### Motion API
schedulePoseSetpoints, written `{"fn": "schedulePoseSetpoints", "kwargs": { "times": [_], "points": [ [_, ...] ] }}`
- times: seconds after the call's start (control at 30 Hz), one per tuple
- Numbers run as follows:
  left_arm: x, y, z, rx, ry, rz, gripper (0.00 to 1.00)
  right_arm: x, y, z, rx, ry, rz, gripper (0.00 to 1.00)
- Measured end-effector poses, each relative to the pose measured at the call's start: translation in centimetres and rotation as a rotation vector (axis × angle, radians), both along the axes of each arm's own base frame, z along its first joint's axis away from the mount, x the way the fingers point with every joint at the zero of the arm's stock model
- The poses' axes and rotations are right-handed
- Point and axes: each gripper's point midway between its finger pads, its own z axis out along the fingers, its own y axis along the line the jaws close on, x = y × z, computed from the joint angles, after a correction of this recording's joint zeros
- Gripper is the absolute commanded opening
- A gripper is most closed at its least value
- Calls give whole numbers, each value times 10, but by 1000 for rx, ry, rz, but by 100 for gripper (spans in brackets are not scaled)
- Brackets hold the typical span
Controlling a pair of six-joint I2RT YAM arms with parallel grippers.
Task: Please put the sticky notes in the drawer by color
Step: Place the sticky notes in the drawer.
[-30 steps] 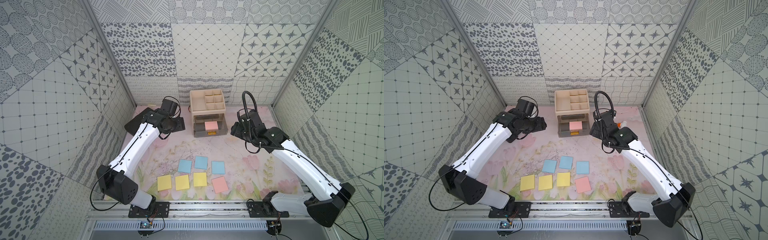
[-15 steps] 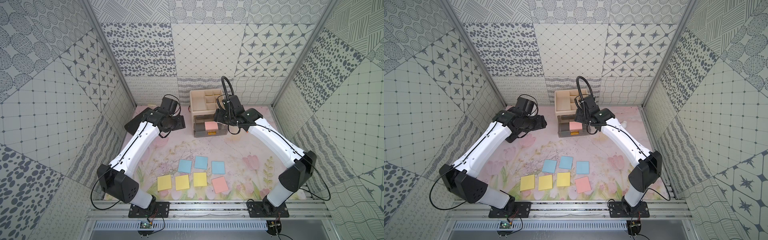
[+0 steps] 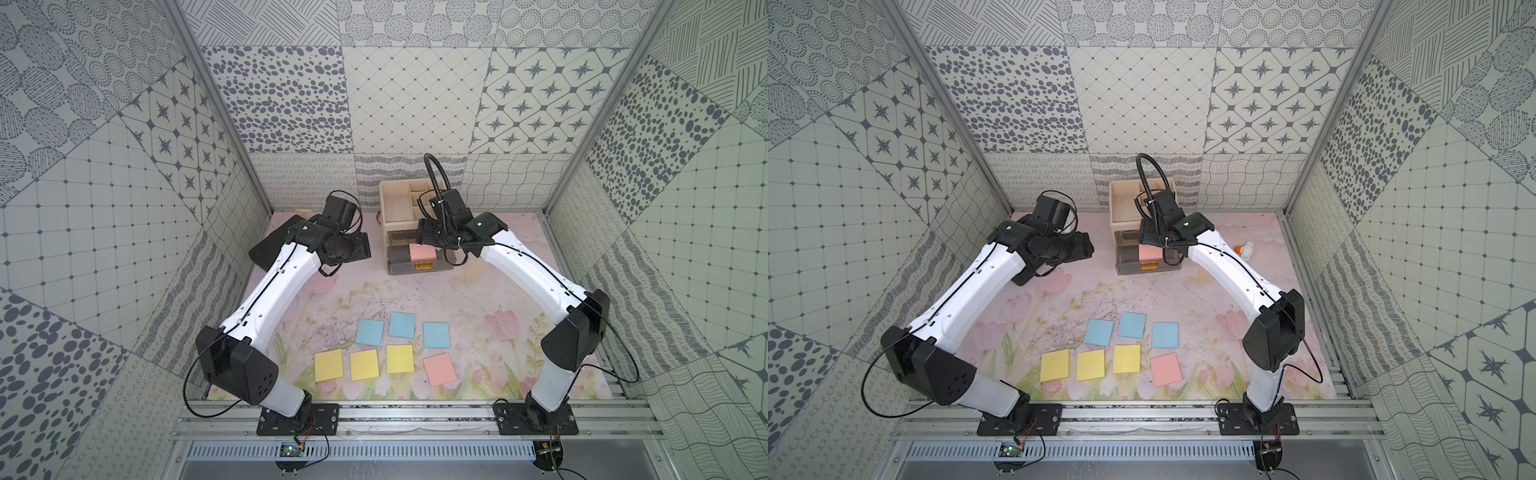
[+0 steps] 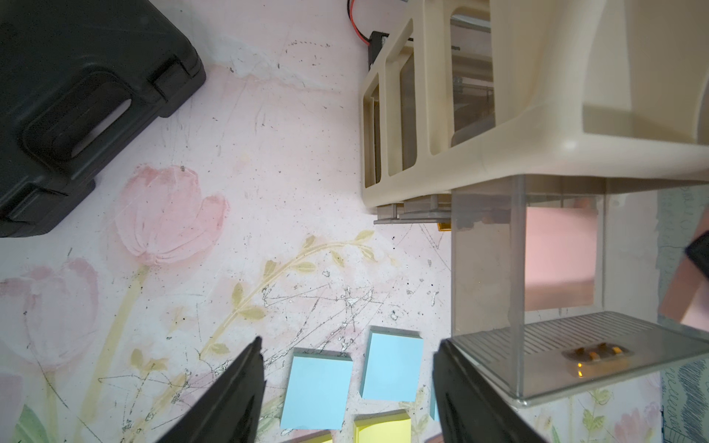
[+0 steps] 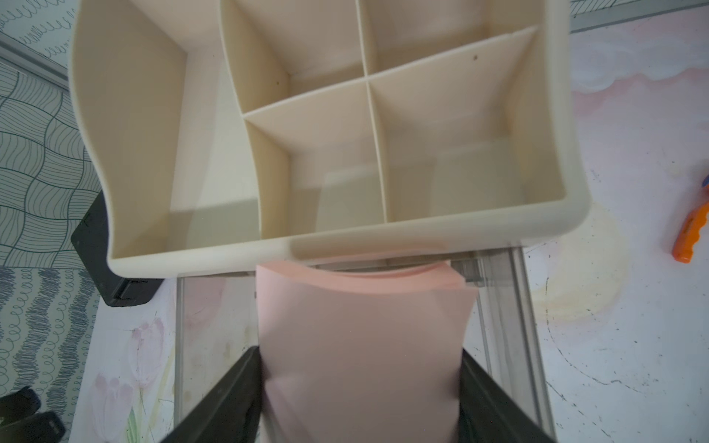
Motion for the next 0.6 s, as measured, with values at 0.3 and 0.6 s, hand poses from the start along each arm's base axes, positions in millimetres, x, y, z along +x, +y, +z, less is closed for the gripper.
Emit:
{"fn": "schedulePoseSetpoints", "kwargs": {
  "times": [0.3, 0.6],
  "points": [
    [-4, 2, 3, -3, -7, 0, 72, 0, -1, -1, -19, -7, 0, 88],
    [-8, 4, 10, -11, -24, 0, 73, 3, -4, 22, -34, -54, 8, 92]
  ]
}}
